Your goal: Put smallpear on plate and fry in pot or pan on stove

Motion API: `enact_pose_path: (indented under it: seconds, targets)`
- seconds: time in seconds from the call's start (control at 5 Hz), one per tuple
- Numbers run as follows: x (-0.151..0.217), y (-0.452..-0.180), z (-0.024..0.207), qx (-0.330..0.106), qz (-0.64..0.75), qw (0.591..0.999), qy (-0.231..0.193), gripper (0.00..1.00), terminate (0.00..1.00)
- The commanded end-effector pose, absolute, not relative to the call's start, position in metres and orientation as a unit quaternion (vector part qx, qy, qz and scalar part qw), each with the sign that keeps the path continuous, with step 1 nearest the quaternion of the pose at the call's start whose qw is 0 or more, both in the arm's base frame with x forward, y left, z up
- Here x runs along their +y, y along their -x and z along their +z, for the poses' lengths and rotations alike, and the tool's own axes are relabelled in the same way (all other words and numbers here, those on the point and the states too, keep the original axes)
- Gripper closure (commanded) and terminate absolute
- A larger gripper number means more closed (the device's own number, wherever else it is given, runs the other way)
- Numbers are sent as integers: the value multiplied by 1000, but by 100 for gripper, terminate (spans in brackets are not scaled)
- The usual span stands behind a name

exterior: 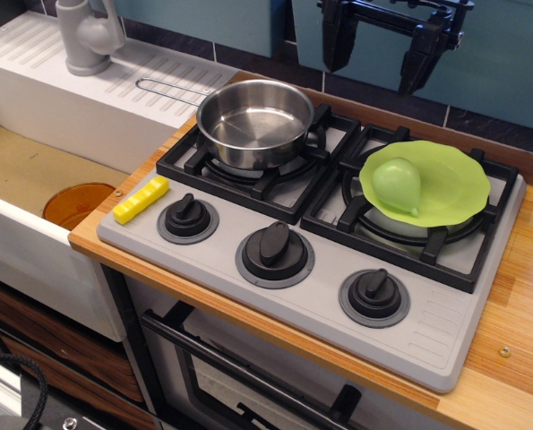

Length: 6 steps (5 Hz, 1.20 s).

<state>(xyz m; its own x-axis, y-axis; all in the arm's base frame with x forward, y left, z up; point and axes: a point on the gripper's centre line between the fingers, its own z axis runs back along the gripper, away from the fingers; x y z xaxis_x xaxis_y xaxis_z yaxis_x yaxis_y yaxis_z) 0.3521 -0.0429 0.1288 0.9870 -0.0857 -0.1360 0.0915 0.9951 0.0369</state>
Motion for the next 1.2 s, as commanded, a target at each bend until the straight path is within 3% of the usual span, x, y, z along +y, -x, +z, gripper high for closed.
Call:
enact_pose_path:
  seconds: [0.0, 0.2, 0.6, 0.8, 1.0]
  targets:
    - [48, -294, 190, -24, -23, 995, -93, 0, 0]
    - [92, -278, 187, -26, -35, 995, -88, 0, 0]
    - [137, -279, 163, -56, -46, 994, -88, 0, 0]
    - [149, -290, 148, -79, -61, 990, -98, 0, 0]
    - [149, -290, 148, -79, -61, 990, -98, 0, 0]
